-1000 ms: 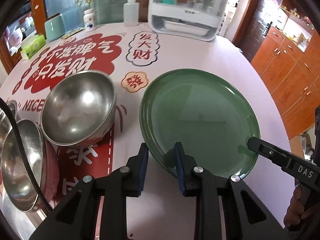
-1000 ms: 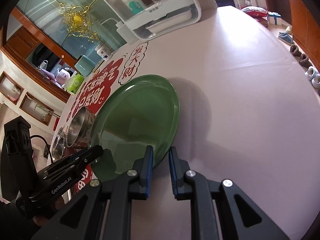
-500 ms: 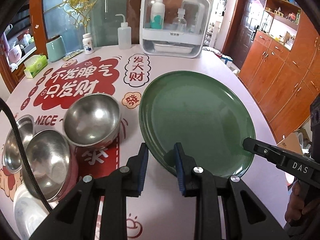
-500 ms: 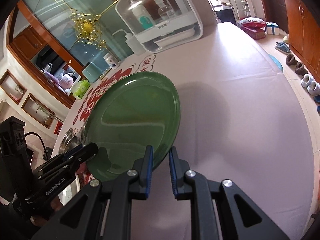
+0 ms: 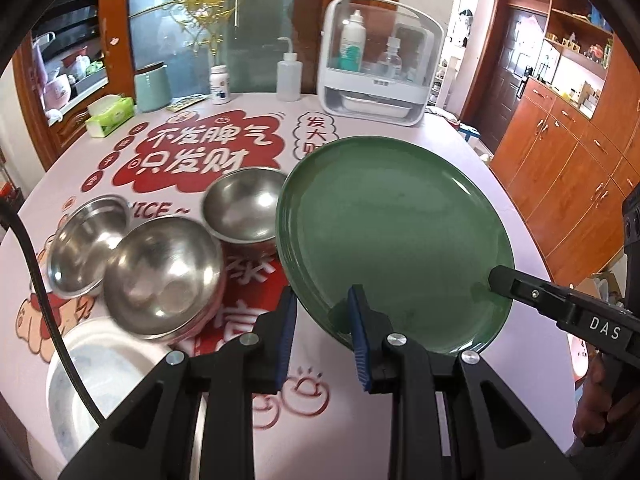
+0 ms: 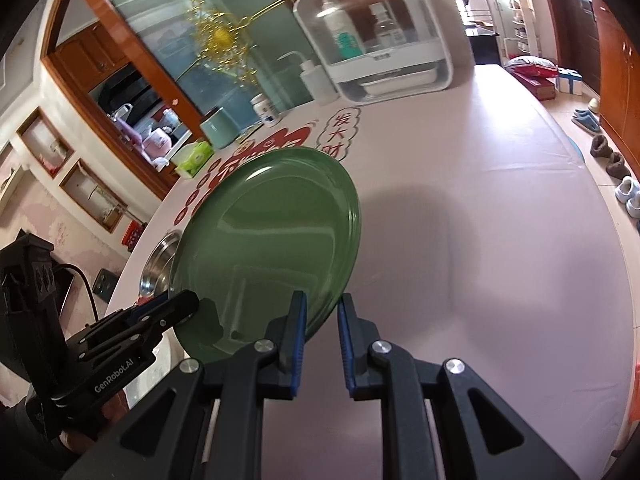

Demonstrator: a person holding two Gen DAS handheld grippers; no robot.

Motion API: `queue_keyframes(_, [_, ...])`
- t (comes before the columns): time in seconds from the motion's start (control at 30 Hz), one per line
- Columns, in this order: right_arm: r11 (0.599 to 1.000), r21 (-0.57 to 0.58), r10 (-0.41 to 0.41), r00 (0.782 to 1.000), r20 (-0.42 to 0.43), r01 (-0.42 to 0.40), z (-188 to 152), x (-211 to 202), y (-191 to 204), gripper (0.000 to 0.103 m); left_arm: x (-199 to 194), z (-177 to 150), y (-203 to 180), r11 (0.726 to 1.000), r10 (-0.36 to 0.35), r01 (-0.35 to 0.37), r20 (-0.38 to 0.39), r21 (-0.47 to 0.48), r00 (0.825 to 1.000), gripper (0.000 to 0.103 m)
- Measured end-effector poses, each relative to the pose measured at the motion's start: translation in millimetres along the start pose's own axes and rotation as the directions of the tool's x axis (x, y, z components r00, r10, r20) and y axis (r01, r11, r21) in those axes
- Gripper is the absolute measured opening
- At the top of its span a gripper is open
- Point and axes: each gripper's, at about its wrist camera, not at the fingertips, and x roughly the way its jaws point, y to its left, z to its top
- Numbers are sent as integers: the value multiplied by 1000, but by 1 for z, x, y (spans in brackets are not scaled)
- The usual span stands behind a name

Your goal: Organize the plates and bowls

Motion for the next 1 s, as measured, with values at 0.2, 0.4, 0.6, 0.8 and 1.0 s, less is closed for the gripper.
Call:
queue_keyframes(0.2, [1000,-25,12,1000,-12,-12,-15,0,29,15,-25,-15,22,1000,16,-16,7,-5,1000,24])
queue_keyframes(0.4, [999,-42,25,999,-28,-26,-33,1,60,15,-48,-33,48,999,35,-35,5,-23,999,24])
queue_keyframes(0.6, [998,-46,36,998,-52,-38,-50,7,90,15,-68,-51,76,998,49,-49,-13,-32,999,24])
queue_keyframes(0.8, [999,-38,29,997,-67,-32,-67,12,120,15,-83,-64,106,998,46,-47,-31,-34,998,24])
queue_keyframes(1.0, [999,-31,16,997,-79,-18,-80,17,146,15,-98,-76,135,999,37,-39,-40,-29,998,24])
